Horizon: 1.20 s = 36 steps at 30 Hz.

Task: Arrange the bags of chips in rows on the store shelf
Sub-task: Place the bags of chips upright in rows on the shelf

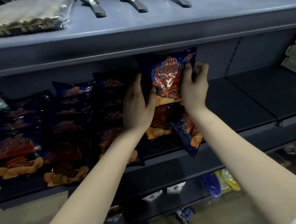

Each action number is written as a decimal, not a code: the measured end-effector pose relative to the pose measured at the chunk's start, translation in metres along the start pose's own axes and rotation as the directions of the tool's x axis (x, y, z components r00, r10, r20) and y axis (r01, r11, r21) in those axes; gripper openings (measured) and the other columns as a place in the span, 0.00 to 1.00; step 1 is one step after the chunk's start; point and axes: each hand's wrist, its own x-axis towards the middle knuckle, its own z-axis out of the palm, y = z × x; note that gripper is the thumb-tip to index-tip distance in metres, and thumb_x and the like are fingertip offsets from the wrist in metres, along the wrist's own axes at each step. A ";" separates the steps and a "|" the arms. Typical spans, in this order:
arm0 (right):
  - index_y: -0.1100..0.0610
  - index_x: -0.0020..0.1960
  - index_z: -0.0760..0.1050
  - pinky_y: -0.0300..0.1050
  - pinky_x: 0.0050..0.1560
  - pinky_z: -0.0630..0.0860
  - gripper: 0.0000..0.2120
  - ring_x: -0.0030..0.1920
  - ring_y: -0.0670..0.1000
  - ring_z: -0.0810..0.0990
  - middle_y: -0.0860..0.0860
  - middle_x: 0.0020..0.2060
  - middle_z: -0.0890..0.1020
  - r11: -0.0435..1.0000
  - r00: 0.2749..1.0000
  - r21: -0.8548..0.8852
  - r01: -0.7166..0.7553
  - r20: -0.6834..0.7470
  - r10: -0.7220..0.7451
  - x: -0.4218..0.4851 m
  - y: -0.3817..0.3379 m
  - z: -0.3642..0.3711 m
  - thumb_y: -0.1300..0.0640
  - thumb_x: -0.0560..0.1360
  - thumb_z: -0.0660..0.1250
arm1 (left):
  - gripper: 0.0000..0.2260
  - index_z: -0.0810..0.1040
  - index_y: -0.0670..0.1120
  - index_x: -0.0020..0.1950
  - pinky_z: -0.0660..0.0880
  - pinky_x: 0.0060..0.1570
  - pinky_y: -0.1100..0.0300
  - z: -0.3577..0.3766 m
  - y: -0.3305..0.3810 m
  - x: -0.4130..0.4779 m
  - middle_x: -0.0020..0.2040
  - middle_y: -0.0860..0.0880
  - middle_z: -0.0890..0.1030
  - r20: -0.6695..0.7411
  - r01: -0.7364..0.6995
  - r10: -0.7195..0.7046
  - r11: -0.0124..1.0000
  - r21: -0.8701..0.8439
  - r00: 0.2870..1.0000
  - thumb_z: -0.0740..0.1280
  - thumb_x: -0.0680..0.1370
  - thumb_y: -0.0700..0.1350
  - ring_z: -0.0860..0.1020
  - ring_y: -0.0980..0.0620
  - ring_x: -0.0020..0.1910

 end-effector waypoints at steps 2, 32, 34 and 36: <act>0.60 0.57 0.66 0.25 0.39 0.67 0.10 0.40 0.35 0.74 0.44 0.42 0.75 0.998 0.992 0.042 -0.051 0.114 0.046 -0.008 -0.004 0.011 0.55 0.81 0.57 | 0.26 0.54 0.44 0.76 0.56 0.64 0.67 -0.011 -0.002 0.000 0.75 0.46 0.61 -0.020 0.069 -0.071 0.993 -0.095 0.997 0.58 0.81 0.51 0.61 0.49 0.73; 0.55 0.67 0.66 0.32 0.53 0.71 0.28 0.59 0.45 0.76 0.43 0.54 0.77 0.993 0.538 0.114 -0.022 0.839 -0.085 -0.225 -0.094 0.233 0.49 0.71 0.72 | 0.15 0.77 0.45 0.55 0.77 0.50 0.60 -0.315 -0.167 -0.078 0.48 0.50 0.82 -0.404 0.347 -0.466 0.876 -0.335 0.787 0.68 0.75 0.53 0.81 0.54 0.48; 0.54 0.65 0.67 0.29 0.49 0.72 0.28 0.54 0.45 0.79 0.45 0.51 0.80 0.997 0.543 0.075 0.012 0.837 -0.069 -0.235 -0.085 0.239 0.50 0.69 0.74 | 0.15 0.77 0.45 0.55 0.75 0.47 0.64 -0.315 -0.182 -0.086 0.45 0.54 0.81 -0.379 0.409 -0.507 0.858 -0.310 0.774 0.68 0.75 0.54 0.80 0.55 0.46; 0.52 0.69 0.62 0.26 0.47 0.72 0.34 0.49 0.39 0.80 0.45 0.48 0.81 0.998 0.558 0.062 0.029 0.827 -0.067 -0.244 -0.074 0.239 0.52 0.68 0.75 | 0.13 0.75 0.47 0.54 0.71 0.39 0.75 -0.308 -0.198 -0.094 0.43 0.57 0.78 -0.350 0.475 -0.541 0.840 -0.262 0.765 0.66 0.76 0.54 0.77 0.60 0.42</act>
